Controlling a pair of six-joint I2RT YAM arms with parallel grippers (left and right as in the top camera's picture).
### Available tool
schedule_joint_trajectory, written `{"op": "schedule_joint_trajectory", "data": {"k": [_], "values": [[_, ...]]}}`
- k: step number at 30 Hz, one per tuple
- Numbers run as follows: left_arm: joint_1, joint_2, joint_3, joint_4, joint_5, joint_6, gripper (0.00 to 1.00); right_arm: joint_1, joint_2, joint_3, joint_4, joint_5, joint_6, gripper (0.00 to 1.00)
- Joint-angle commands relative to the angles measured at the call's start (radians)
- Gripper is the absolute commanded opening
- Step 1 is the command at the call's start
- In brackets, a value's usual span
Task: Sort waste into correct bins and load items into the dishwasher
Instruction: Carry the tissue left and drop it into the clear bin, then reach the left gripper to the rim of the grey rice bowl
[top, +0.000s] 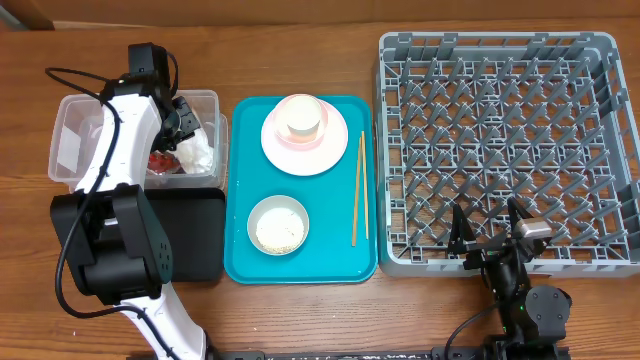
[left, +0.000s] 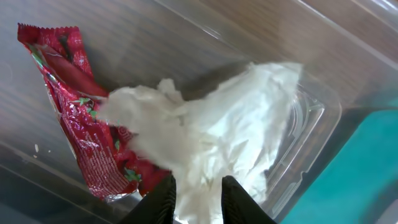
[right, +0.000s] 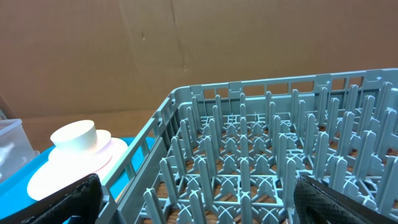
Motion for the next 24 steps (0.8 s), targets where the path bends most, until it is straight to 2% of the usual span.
{"op": "schedule_joint_trajectory", "data": {"k": [1, 3, 6, 11, 14, 20, 24], "values": [[-0.001, -0.032, 0.007, -0.027, 0.017, -0.007, 0.31, -0.003, -0.010, -0.011, 0.006, 0.005, 0.004, 1.00], [-0.001, -0.032, 0.039, -0.092, 0.052, -0.002, 0.31, -0.003, -0.010, -0.011, 0.006, 0.005, 0.004, 1.00], [-0.002, -0.033, 0.111, -0.188, 0.150, 0.031, 0.25, -0.003, -0.010, -0.011, 0.006, 0.005, 0.004, 1.00], [-0.005, -0.056, 0.236, -0.272, 0.408, 0.112, 0.21, -0.003, -0.010, -0.011, 0.006, 0.005, 0.004, 1.00], [-0.017, -0.095, 0.276, -0.304, 0.494, 0.114, 0.21, -0.003, -0.010, -0.011, 0.006, 0.005, 0.004, 1.00], [-0.101, -0.193, 0.280, -0.415, 0.515, 0.164, 0.26, -0.003, -0.010, -0.011, 0.006, 0.005, 0.004, 1.00], [-0.180, -0.207, 0.279, -0.530, 0.513, 0.189, 0.25, -0.003, -0.010, -0.011, 0.006, 0.005, 0.004, 1.00]]}}
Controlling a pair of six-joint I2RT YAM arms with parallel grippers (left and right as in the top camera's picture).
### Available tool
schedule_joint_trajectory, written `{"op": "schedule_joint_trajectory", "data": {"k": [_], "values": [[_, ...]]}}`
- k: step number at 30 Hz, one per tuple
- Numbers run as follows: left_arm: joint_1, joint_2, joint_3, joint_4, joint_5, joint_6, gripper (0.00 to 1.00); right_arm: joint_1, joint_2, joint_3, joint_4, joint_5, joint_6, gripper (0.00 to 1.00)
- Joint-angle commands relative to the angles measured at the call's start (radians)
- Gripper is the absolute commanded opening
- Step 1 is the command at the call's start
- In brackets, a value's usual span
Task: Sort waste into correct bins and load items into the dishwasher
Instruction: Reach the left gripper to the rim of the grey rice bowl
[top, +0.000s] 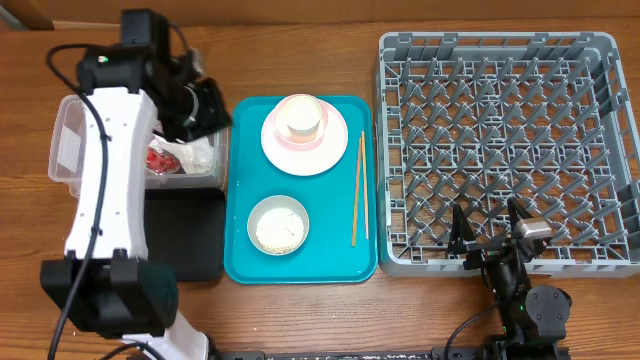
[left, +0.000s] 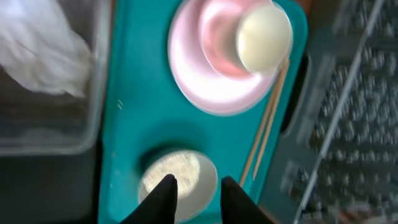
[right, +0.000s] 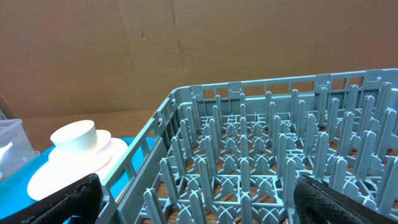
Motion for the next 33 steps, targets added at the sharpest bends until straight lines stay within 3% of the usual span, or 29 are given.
{"op": "schedule_joint_trajectory", "data": {"k": [1, 10, 19, 25, 33], "values": [[-0.069, -0.013, 0.014, -0.060, 0.032, 0.050, 0.24, -0.003, -0.010, -0.011, 0.006, 0.005, 0.003, 1.00], [-0.334, -0.005, -0.032, -0.149, -0.123, 0.048, 0.20, -0.003, -0.010, -0.011, 0.006, 0.005, 0.003, 1.00], [-0.591, -0.005, -0.176, -0.075, -0.352, -0.151, 0.04, -0.003, -0.010, -0.011, 0.006, 0.005, 0.003, 1.00], [-0.683, -0.005, -0.296, 0.060, -0.363, -0.196, 0.04, -0.003, -0.010, -0.011, 0.006, 0.005, 0.003, 1.00], [-0.719, -0.005, -0.417, 0.126, -0.392, -0.228, 0.04, -0.003, -0.010, -0.011, 0.006, 0.005, 0.003, 1.00]]}}
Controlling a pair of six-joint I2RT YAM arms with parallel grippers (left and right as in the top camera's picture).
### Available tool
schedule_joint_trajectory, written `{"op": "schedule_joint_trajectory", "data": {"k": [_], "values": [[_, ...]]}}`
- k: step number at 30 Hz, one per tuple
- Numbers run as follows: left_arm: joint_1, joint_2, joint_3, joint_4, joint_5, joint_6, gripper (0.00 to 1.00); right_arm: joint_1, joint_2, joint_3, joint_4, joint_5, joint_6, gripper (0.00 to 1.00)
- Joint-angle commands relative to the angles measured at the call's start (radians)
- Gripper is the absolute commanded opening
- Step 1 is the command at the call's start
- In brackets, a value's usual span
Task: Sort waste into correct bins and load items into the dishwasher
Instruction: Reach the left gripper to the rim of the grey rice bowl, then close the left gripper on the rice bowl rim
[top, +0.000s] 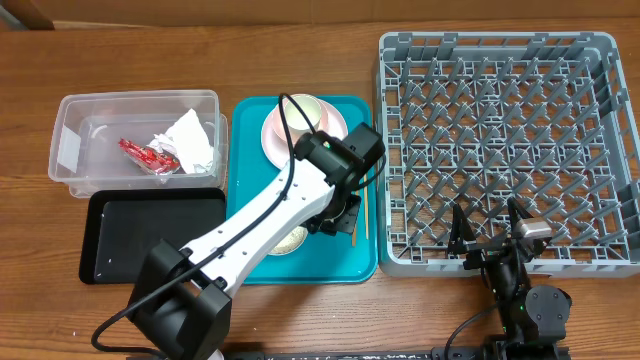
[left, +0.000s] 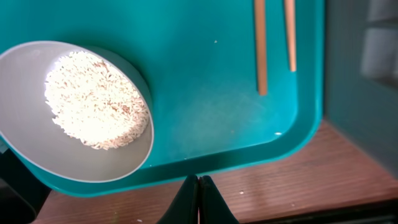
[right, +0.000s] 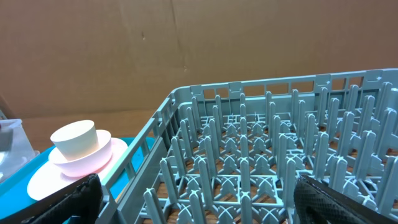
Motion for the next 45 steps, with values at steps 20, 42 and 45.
{"op": "schedule_joint_trajectory", "data": {"k": [20, 42, 45], "values": [[0.000, 0.002, -0.271, 0.258, -0.110, -0.188, 0.04, -0.003, -0.010, -0.011, 0.006, 0.005, 0.003, 1.00], [0.010, -0.002, -0.253, 0.283, -0.150, -0.070, 0.04, -0.003, -0.010, -0.011, 0.006, 0.005, 0.003, 1.00], [0.011, -0.019, -0.225, 0.263, -0.144, -0.061, 0.04, -0.003, -0.010, -0.011, 0.006, 0.005, 0.003, 1.00]]}}
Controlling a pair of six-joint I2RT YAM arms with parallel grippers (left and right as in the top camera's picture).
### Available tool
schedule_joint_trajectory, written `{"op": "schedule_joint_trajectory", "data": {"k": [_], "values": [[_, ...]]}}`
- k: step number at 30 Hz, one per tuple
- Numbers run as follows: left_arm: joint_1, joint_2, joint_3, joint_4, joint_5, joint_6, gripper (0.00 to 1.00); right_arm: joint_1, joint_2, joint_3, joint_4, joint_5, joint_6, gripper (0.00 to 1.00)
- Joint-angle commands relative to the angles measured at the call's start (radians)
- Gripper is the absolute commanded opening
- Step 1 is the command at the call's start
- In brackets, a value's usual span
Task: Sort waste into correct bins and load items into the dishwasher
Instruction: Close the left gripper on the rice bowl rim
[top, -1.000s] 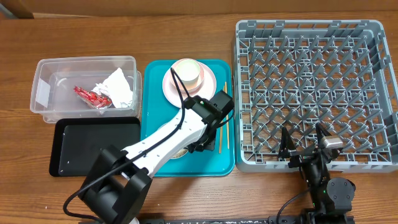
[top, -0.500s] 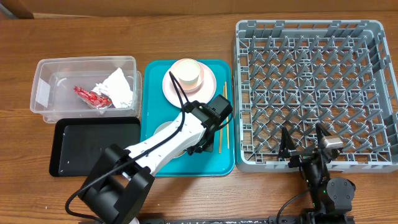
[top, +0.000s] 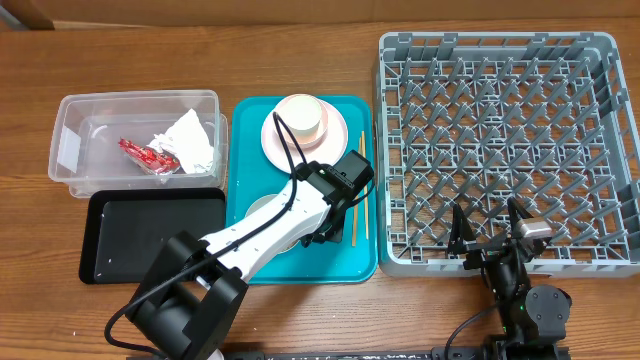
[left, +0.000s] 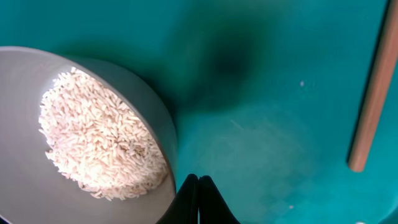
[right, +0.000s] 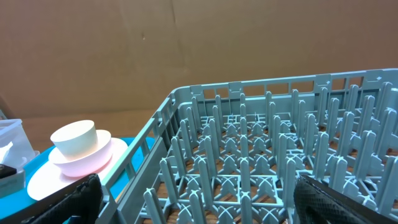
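A grey bowl of white rice (left: 93, 143) sits on the teal tray (left: 267, 124); overhead my left arm hides most of the bowl (top: 258, 206). My left gripper (left: 198, 186) is shut, its tips low over the tray right beside the bowl's right rim, nothing seen between them. Two wooden chopsticks (top: 362, 150) lie along the tray's right side, one of the chopsticks (left: 373, 93) showing in the left wrist view. A pink plate with a cream cup (top: 303, 122) stands at the tray's far end. My right gripper (right: 205, 208) hangs open at the grey dish rack's (top: 510, 140) near edge.
A clear bin (top: 80, 130) at the far left holds a red wrapper (top: 145, 155) and a crumpled white tissue (top: 190, 140). A black tray (top: 150, 235) lies in front of it. The rack's upright tines (right: 267, 155) fill the right wrist view.
My left gripper, still shut, has come down closer to the tray and sits against the rice bowl's rim. The arm no longer covers the cup. The right arm has not moved.
My left gripper was open over the clear bin, above the tissue and wrapper. Then it was open over the tray's left edge. Then it was shut above the tray's front right part, and now it is low beside the rice bowl. The right gripper stayed open.
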Motion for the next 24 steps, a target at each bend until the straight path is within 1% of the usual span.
{"op": "schedule_joint_trajectory", "data": {"k": [1, 8, 9, 10, 11, 12, 15, 17, 20, 24], "values": [[0.008, -0.029, 0.046, -0.020, 0.018, 0.041, 0.04, -0.003, -0.010, -0.011, 0.006, 0.005, 0.003, 1.00], [0.018, -0.124, 0.063, -0.042, 0.013, 0.048, 0.05, -0.003, -0.010, -0.011, 0.006, 0.005, 0.003, 1.00], [0.019, -0.126, 0.063, -0.045, 0.012, 0.048, 0.09, -0.003, -0.010, -0.011, 0.006, 0.005, 0.003, 0.99], [0.019, -0.126, 0.062, -0.047, 0.009, 0.048, 0.15, -0.003, -0.010, -0.011, 0.006, 0.005, 0.003, 1.00], [0.019, -0.122, 0.061, -0.050, -0.002, 0.047, 0.24, -0.003, -0.010, -0.011, 0.006, 0.005, 0.003, 1.00], [0.019, -0.119, 0.058, -0.051, -0.006, 0.047, 0.25, -0.003, -0.010, -0.011, 0.006, 0.005, 0.003, 1.00], [0.019, -0.109, 0.041, -0.043, -0.007, 0.047, 0.24, -0.003, -0.010, -0.011, 0.006, 0.005, 0.003, 1.00], [0.019, -0.100, 0.029, -0.029, -0.010, 0.047, 0.21, -0.003, -0.010, -0.011, 0.006, 0.005, 0.003, 1.00], [0.019, -0.088, -0.002, 0.008, -0.010, 0.043, 0.21, -0.003, -0.010, -0.011, 0.006, 0.005, 0.003, 1.00], [0.019, -0.082, -0.035, 0.031, -0.028, 0.040, 0.17, -0.003, -0.010, -0.011, 0.006, 0.005, 0.003, 1.00]]}}
